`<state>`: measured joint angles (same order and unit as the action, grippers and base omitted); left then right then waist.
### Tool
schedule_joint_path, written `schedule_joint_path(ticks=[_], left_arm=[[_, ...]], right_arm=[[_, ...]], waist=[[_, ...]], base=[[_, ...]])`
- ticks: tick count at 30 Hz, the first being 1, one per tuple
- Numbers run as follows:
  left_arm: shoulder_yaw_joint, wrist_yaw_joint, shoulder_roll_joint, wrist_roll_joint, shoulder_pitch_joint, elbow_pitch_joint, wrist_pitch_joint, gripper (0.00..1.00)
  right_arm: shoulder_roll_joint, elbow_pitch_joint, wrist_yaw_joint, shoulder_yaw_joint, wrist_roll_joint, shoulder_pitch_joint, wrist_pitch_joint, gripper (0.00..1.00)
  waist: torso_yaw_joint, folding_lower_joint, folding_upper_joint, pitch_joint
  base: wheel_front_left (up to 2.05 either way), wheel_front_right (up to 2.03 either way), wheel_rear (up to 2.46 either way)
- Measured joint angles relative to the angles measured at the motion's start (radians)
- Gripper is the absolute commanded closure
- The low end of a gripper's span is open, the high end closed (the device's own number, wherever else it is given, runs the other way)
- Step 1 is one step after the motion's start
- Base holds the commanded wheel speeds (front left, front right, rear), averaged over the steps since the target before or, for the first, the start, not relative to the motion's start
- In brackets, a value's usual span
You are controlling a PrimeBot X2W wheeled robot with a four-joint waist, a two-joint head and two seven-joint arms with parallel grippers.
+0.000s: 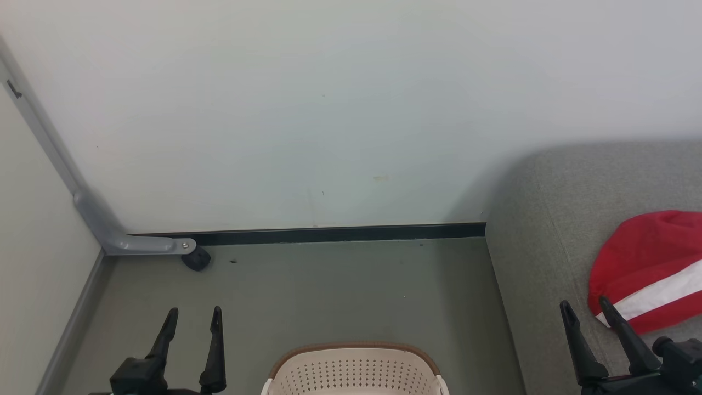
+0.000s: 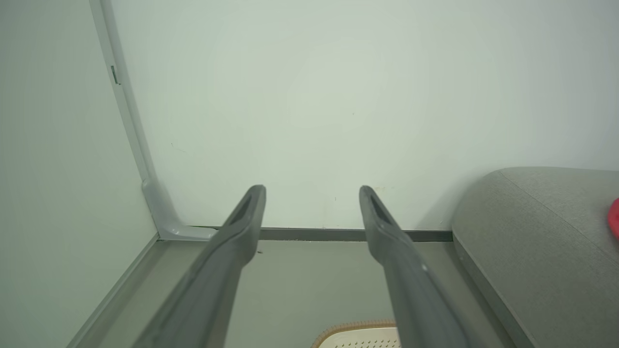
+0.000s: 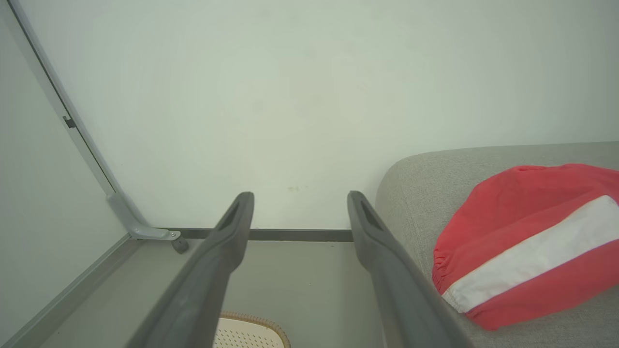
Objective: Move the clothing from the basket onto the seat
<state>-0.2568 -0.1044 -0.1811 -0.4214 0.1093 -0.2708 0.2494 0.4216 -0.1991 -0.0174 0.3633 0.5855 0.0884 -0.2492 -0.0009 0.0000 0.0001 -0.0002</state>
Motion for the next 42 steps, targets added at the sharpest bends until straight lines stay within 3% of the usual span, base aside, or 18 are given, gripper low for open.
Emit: schedule_joint_path(ticks=[24, 42], left_arm=[[-0.016, 0.052, 0.02, 0.046, 0.063, 0.012, 0.0, 0.0], [-0.105, 0.127, 0.039, 0.064, 0.184, -0.136, -0.025, 0.0]], right_arm=[[-0.051, -0.007, 0.071, -0.065, -0.053, 0.03, 0.0, 0.0], [-0.054, -0.016, 0.107, -0.115, -0.086, 0.13, 0.0, 0.0]], waist=[[-0.037, 0.0001, 0.0, 0.11], [-0.087, 0.0001, 0.0, 0.246]], base=[[0.0, 0.0, 0.0], [0.0, 0.0, 0.0]])
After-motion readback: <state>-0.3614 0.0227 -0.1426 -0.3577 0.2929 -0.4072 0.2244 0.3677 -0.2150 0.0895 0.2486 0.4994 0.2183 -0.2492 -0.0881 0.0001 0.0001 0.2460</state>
